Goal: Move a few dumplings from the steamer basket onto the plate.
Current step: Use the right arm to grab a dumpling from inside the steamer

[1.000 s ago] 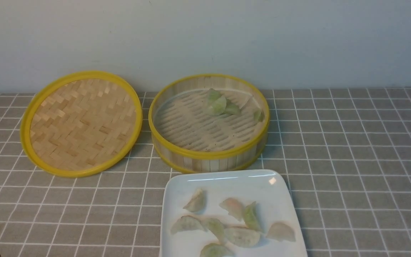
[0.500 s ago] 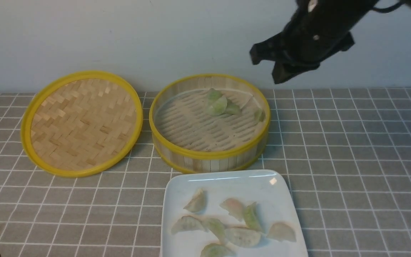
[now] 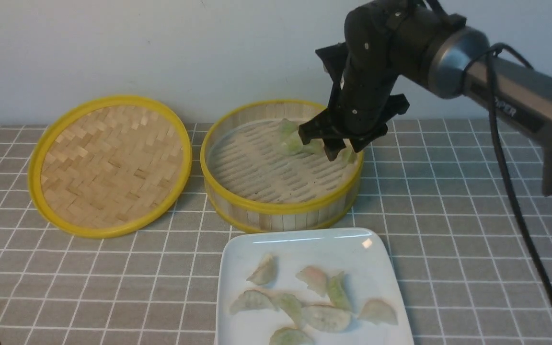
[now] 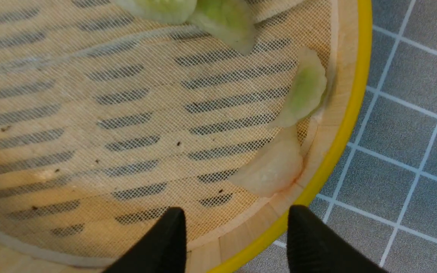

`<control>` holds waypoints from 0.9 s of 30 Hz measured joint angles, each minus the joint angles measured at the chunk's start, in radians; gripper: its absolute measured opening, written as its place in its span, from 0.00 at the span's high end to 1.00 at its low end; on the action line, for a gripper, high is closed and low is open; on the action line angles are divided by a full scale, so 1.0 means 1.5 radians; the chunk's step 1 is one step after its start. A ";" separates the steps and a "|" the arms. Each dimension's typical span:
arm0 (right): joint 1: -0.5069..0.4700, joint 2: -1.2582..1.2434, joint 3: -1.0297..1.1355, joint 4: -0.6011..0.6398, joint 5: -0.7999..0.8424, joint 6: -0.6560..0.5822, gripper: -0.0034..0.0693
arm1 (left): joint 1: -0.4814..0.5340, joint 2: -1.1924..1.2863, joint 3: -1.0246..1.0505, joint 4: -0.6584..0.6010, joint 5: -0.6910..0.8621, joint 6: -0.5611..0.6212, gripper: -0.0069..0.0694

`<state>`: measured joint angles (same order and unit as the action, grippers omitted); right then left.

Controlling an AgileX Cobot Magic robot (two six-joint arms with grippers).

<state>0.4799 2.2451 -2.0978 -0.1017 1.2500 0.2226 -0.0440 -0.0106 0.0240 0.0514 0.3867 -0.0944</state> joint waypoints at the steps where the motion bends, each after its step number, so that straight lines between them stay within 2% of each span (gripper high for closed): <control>1: 0.000 0.005 0.000 -0.001 -0.004 0.000 0.41 | 0.000 0.000 0.000 0.000 0.000 0.000 0.92; 4: 0.000 0.024 0.000 -0.003 -0.033 0.000 0.36 | 0.000 0.000 0.000 0.000 0.000 -0.001 0.92; 7: 0.000 0.036 0.000 -0.003 -0.061 0.000 0.34 | 0.000 0.000 0.000 0.000 0.000 -0.001 0.92; 22: 0.007 0.078 -0.005 -0.030 -0.088 0.000 0.34 | 0.000 0.000 0.000 0.000 -0.001 -0.001 0.92; 27: 0.009 0.080 -0.007 -0.014 -0.093 -0.005 0.33 | 0.000 0.000 0.000 0.000 -0.001 -0.001 0.92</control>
<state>0.4936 2.3658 -2.1078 -0.1234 1.1111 0.2149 -0.0440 -0.0106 0.0240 0.0514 0.3858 -0.0966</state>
